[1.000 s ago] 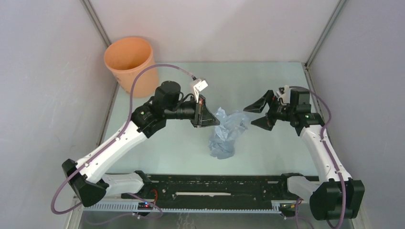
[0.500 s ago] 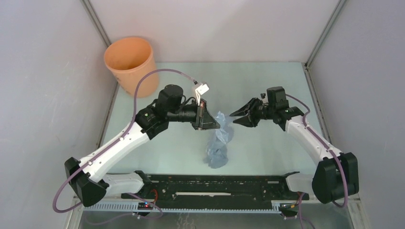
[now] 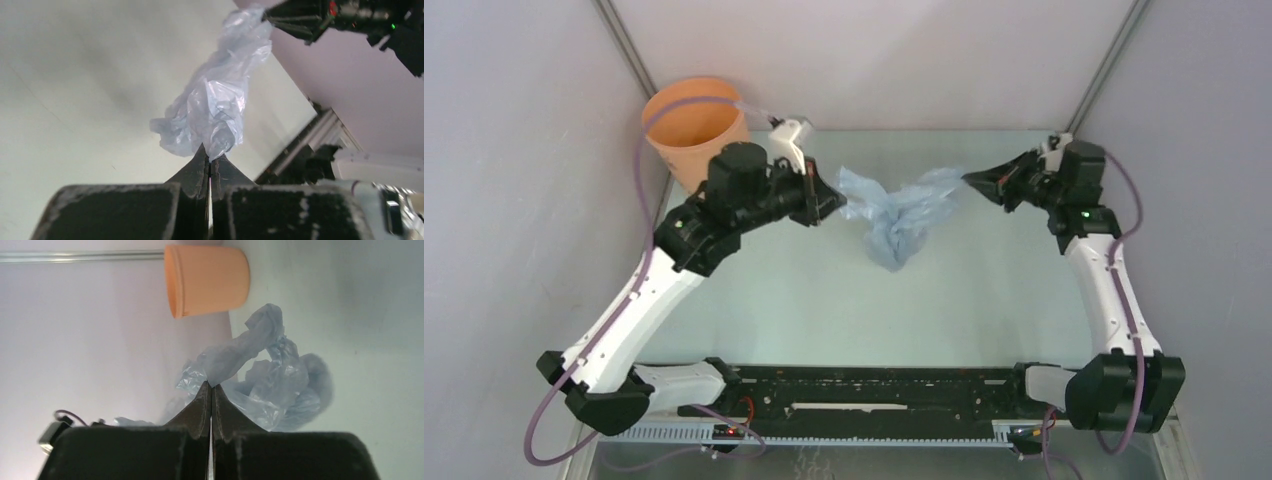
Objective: Put the trash bags into the trash bin
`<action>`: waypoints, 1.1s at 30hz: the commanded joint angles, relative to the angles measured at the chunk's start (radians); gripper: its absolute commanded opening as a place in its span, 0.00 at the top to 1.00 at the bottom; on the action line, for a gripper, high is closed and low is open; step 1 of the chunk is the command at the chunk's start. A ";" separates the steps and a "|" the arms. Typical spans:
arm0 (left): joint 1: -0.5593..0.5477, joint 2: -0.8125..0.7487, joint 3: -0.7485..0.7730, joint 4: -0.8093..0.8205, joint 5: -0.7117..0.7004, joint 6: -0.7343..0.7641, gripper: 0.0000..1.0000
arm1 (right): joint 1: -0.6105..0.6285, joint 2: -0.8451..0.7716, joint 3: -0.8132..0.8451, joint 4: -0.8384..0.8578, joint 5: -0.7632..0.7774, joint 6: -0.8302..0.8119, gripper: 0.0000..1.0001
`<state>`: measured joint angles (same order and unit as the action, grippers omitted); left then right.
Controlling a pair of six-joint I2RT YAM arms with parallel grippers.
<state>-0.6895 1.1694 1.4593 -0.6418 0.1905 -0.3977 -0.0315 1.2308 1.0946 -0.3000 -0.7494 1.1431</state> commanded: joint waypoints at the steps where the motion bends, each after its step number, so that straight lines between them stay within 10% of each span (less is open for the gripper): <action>1: 0.002 0.040 0.219 -0.120 -0.184 0.123 1.00 | -0.004 -0.082 0.145 -0.092 0.030 -0.246 1.00; 7: -0.004 0.036 0.086 -0.116 -0.068 0.110 1.00 | 0.148 -0.098 0.141 -0.370 0.216 -0.456 0.99; 9: -0.006 0.011 -0.038 -0.071 -0.005 0.070 1.00 | 0.168 -0.079 0.092 -0.420 0.196 -0.495 0.77; 15: -0.081 -0.082 -0.377 0.022 -0.035 0.045 1.00 | 0.177 -0.013 -0.012 -0.615 0.149 -0.744 0.56; 21: -0.265 -0.072 -0.425 -0.004 -0.090 0.109 1.00 | 0.217 -0.103 -0.074 -0.579 0.205 -0.769 0.26; 33: -0.400 0.029 -0.377 -0.064 -0.207 0.165 1.00 | 0.241 -0.034 -0.112 -0.359 0.006 -0.732 0.19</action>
<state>-1.0874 1.2205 1.0363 -0.7193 0.0196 -0.2581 0.2035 1.1748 1.0008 -0.8230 -0.5941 0.3824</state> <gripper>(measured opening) 0.006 0.791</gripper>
